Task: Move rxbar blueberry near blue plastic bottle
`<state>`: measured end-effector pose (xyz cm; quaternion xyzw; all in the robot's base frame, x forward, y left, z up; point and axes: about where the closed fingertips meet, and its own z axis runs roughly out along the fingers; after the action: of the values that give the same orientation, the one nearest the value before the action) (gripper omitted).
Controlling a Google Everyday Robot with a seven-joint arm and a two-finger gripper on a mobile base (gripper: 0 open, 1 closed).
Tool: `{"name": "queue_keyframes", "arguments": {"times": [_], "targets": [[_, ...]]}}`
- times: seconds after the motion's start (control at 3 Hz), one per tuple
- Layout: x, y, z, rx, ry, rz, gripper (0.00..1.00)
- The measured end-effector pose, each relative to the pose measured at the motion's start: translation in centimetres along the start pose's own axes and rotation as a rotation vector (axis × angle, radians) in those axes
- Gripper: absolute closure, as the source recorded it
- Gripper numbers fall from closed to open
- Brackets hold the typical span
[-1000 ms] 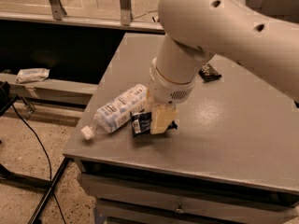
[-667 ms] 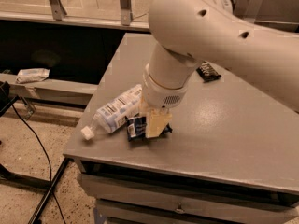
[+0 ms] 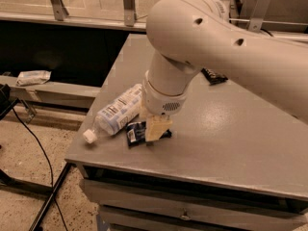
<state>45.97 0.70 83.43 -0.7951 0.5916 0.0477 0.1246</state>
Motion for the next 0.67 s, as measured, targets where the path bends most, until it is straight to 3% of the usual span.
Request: {"name": "queue_keyframes", "arguments": {"times": [0.33,0.67], "targets": [[1.5,-0.6,-1.1,0.01,0.007,0.027,0.0],[5.9,-1.9,-4.2,0.013,-0.016,0.109,0.0]]}}
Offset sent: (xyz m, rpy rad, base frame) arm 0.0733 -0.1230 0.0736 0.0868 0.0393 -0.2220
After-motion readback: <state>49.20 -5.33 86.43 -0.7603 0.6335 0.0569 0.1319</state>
